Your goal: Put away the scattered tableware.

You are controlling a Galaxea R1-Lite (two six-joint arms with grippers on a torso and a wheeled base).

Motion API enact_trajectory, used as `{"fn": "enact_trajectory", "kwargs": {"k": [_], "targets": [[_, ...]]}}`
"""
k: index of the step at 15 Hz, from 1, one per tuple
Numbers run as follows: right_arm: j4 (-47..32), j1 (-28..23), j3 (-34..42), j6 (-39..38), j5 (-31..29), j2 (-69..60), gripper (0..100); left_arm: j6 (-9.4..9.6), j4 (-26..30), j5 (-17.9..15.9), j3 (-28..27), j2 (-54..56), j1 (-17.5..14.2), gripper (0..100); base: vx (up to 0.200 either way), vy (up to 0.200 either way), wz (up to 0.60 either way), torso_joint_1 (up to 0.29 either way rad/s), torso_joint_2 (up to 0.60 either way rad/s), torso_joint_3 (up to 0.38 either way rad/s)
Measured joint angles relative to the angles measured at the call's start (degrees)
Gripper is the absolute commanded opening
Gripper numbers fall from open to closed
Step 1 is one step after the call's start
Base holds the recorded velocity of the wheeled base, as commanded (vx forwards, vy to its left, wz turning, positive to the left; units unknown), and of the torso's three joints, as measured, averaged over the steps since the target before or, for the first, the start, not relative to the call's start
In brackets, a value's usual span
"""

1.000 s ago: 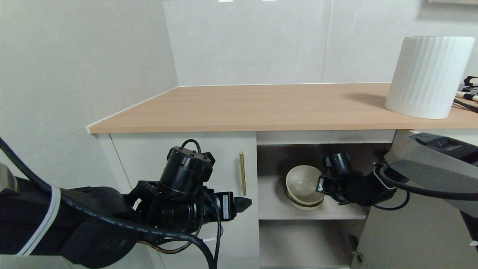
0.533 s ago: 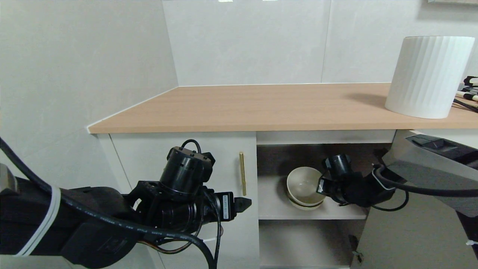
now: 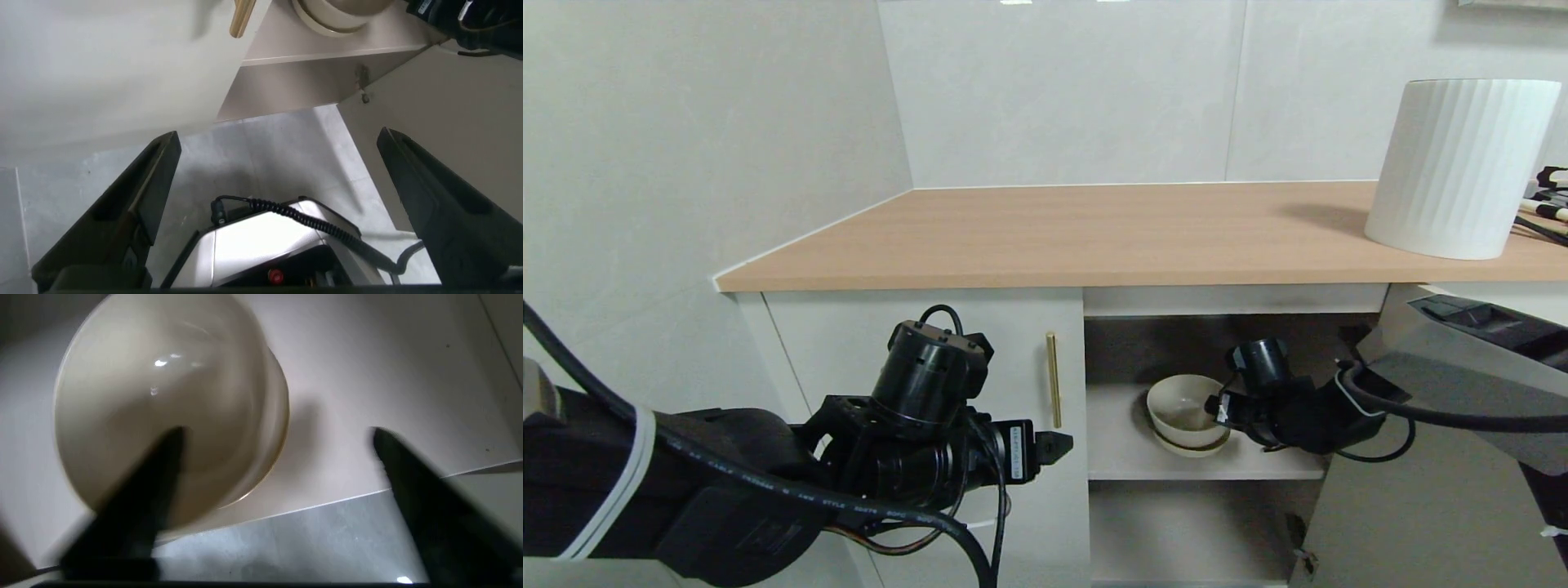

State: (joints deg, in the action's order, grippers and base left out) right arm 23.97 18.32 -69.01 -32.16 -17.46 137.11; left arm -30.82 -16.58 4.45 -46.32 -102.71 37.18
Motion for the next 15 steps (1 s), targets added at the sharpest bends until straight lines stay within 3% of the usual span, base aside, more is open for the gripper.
{"fn": "enact_trajectory", "kwargs": {"k": [6, 8, 11, 15], "targets": [[-0.65, 0.2, 1.99, -0.05, 0.02, -2.62, 100, 0.02, 0.09, 0.15, 0.07, 1.88, -0.69, 100, 0.0, 0.0, 0.0, 0.0, 0.0, 0.0], [-2.86, 0.44, 4.11, 0.06, 0.62, -6.96, 100, 0.93, 0.27, 0.2, 0.88, 4.45, -1.16, 100, 0.0, 0.0, 0.0, 0.0, 0.0, 0.0], [-10.91, 1.27, 8.51, 0.17, 4.3, -18.25, 100, 3.86, 0.41, 0.2, 3.96, 10.23, -1.57, 100, 0.0, 0.0, 0.0, 0.0, 0.0, 0.0], [-23.61, 7.56, 17.64, 0.3, 9.3, -37.41, 100, 4.99, 1.87, 0.06, 7.94, 18.99, -1.68, 100, 0.0, 0.0, 0.0, 0.0, 0.0, 0.0]]}}
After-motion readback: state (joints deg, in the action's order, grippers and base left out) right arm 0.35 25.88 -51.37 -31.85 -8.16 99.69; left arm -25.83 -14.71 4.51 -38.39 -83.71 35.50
